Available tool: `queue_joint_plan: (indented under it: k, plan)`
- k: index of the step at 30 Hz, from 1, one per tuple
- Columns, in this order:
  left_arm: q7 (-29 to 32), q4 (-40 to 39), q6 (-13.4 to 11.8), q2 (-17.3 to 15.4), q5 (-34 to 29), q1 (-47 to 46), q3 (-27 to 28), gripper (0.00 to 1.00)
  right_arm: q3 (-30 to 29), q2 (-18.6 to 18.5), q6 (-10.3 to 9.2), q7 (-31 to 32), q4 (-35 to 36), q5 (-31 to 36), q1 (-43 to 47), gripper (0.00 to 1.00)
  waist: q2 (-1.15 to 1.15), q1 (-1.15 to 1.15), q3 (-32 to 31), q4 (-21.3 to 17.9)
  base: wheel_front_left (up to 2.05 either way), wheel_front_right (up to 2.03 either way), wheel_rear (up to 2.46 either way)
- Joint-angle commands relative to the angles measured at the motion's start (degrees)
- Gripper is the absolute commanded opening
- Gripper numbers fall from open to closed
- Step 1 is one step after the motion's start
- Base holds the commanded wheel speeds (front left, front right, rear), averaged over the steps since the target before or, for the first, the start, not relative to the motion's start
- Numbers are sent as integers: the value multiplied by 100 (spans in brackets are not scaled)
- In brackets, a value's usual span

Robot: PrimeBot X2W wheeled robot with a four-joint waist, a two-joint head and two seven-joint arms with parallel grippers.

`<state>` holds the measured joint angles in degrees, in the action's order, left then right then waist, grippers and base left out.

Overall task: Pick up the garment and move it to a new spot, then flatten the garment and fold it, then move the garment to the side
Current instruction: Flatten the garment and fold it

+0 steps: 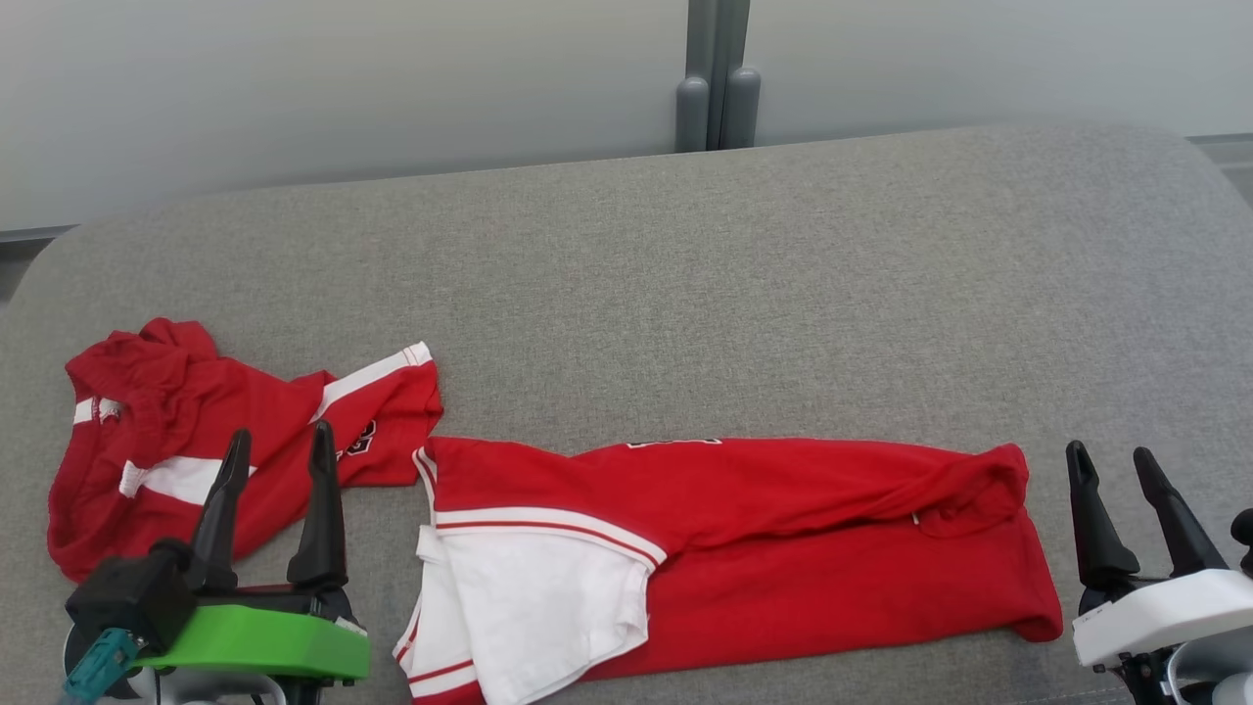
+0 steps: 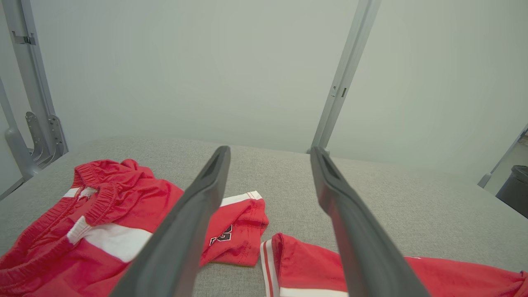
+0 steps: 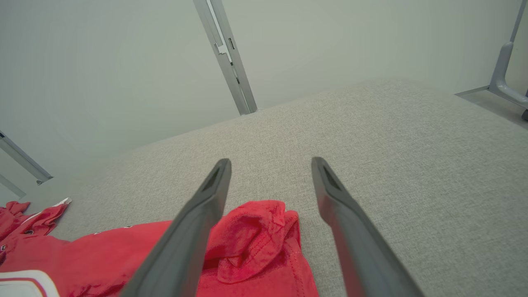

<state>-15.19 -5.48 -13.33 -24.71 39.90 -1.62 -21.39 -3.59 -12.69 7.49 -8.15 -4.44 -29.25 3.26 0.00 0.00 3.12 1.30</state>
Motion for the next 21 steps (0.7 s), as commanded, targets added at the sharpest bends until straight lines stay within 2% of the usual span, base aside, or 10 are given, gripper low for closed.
queue_joint_plan:
  k: [1, 4, 8, 21]
  plan:
    - [-4, 11, 67, 35, -60, 60, 76, 100, -2, 6, 1, 8, -33, 59, 25, 100, 0, 0, -4, -3, 0, 0, 0]
    - [-4, 180, 402, 311, -306, 170, 338, 100, -4, 18, 1, 48, -182, 143, -130, 100, 0, 0, -5, -9, 0, 0, 0]
    - [-5, 320, 639, 511, -471, 217, 507, 100, -19, 63, 1, 159, -392, 203, -313, 100, 0, 0, 18, -3, 0, 0, 0]
    - [-5, 545, 1034, 857, -822, 235, 766, 100, -147, 191, 1, 605, -1353, 298, -875, 100, 0, 0, 15, 180, 0, 0, 0]
